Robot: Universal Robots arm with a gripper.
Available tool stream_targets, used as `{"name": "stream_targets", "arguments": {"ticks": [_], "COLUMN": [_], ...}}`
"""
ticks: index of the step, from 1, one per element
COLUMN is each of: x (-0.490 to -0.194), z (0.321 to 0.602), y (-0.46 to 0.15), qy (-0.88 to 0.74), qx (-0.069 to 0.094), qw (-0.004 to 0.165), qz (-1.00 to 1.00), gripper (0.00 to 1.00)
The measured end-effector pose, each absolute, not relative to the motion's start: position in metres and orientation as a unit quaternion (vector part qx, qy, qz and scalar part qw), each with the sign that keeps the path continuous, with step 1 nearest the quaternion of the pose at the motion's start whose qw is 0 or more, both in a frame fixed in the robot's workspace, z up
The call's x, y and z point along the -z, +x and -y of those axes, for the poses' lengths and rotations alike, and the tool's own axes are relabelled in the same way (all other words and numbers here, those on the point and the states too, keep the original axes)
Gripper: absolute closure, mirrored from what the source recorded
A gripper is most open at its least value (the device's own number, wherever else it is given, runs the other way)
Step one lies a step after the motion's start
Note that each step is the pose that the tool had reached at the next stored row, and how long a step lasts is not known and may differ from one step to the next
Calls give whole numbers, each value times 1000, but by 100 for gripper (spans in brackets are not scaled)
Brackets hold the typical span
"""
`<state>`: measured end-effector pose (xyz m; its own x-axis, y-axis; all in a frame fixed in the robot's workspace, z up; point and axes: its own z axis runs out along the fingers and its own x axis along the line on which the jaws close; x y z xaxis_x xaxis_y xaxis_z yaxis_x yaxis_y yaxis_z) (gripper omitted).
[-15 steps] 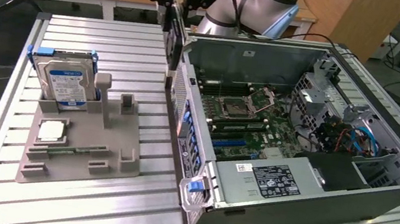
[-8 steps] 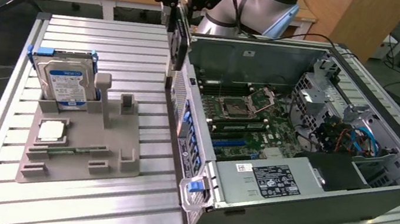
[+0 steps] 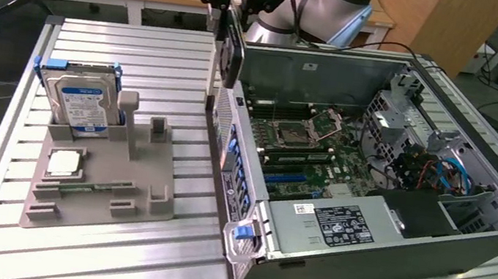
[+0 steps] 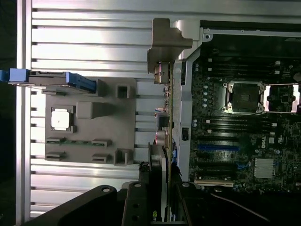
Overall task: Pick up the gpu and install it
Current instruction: 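Pick up the gpu and move the gpu toward the slot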
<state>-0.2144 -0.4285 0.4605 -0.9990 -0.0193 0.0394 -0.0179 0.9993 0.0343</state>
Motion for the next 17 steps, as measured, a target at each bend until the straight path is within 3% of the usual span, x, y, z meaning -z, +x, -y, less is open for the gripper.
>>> {"name": "stream_targets", "arguments": {"ticks": [17], "x": [-460], "z": [429], "y": [-195], "qy": [9], "qx": [17], "qw": [20], "qz": [1000], "gripper": [73]}}
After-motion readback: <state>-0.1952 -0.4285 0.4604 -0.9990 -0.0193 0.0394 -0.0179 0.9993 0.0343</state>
